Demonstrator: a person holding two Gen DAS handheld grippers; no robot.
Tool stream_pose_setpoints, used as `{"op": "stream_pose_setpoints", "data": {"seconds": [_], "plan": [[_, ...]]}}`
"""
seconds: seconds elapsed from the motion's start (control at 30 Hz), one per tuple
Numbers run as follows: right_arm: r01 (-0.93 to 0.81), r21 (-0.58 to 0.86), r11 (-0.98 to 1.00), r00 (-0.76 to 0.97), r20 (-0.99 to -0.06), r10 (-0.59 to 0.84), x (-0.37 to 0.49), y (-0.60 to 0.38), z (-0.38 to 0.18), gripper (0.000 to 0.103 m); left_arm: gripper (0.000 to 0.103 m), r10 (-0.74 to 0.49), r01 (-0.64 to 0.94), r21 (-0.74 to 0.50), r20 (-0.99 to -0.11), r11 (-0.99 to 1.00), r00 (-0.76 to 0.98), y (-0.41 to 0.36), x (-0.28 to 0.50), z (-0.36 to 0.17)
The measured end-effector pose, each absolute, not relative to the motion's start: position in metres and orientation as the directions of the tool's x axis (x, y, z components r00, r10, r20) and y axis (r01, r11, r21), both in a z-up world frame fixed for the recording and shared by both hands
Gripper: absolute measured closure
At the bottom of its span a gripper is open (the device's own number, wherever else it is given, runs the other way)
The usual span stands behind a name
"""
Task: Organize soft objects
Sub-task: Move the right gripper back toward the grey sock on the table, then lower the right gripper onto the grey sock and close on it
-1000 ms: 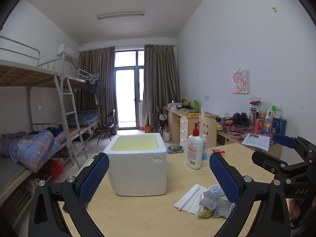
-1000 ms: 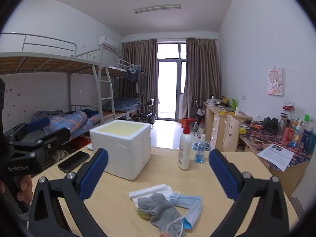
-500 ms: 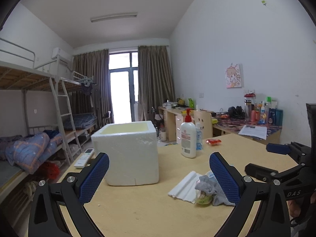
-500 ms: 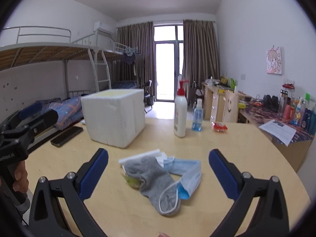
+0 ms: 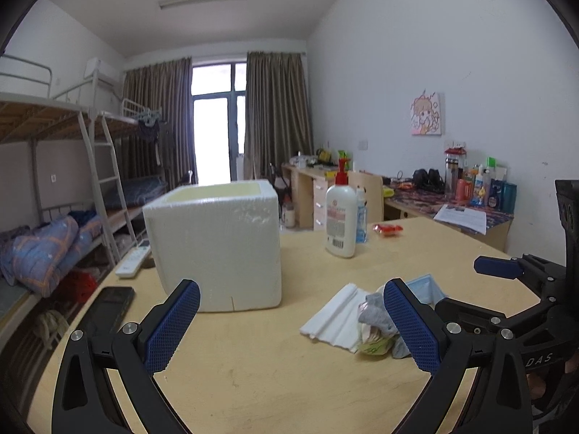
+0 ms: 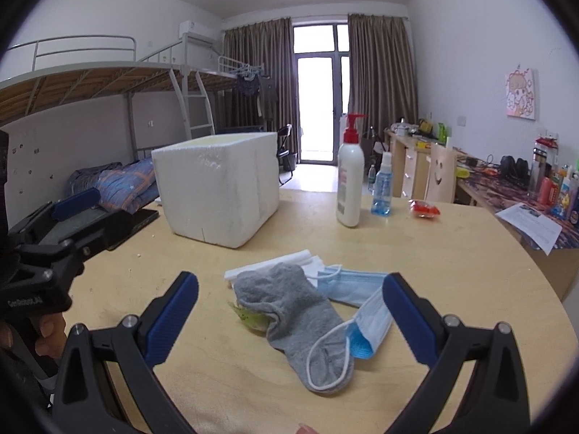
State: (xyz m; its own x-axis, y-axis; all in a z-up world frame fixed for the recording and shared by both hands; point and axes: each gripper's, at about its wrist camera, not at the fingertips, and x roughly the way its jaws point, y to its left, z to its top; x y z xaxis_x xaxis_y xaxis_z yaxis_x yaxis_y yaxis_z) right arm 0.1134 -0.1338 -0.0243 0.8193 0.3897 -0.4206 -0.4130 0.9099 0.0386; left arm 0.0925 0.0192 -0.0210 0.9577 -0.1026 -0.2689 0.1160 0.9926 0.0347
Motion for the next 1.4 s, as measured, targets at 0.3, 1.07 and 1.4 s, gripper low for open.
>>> {"op": "stream_pose_setpoints", "data": {"seconds": [0.3,1.07,1.4], "plan": [[-0.424,0.091,0.901,0.762,-0.501,0.409,0.137,-0.126,-0.034,0.002,0.001,-0.101,0.111,0.012,-0.331,0.994,0.938,0.029,0.112,-0.029],[-0.471,0.170,0.866,0.599,-0.659,0.455,0.172,-0.106,-0.061,0.068,0.001,-0.116,0.119,-0.020,-0.420,0.993,0.900,0.034,0.151,-0.043],[-0.445,0.237,0.864,0.604,-0.633,0.485,0.169,-0.126,-0.052,0.095,0.001,-0.132,0.143,-0.009,-0.430,0.990,0.893,0.028,0.151,-0.045]]}}
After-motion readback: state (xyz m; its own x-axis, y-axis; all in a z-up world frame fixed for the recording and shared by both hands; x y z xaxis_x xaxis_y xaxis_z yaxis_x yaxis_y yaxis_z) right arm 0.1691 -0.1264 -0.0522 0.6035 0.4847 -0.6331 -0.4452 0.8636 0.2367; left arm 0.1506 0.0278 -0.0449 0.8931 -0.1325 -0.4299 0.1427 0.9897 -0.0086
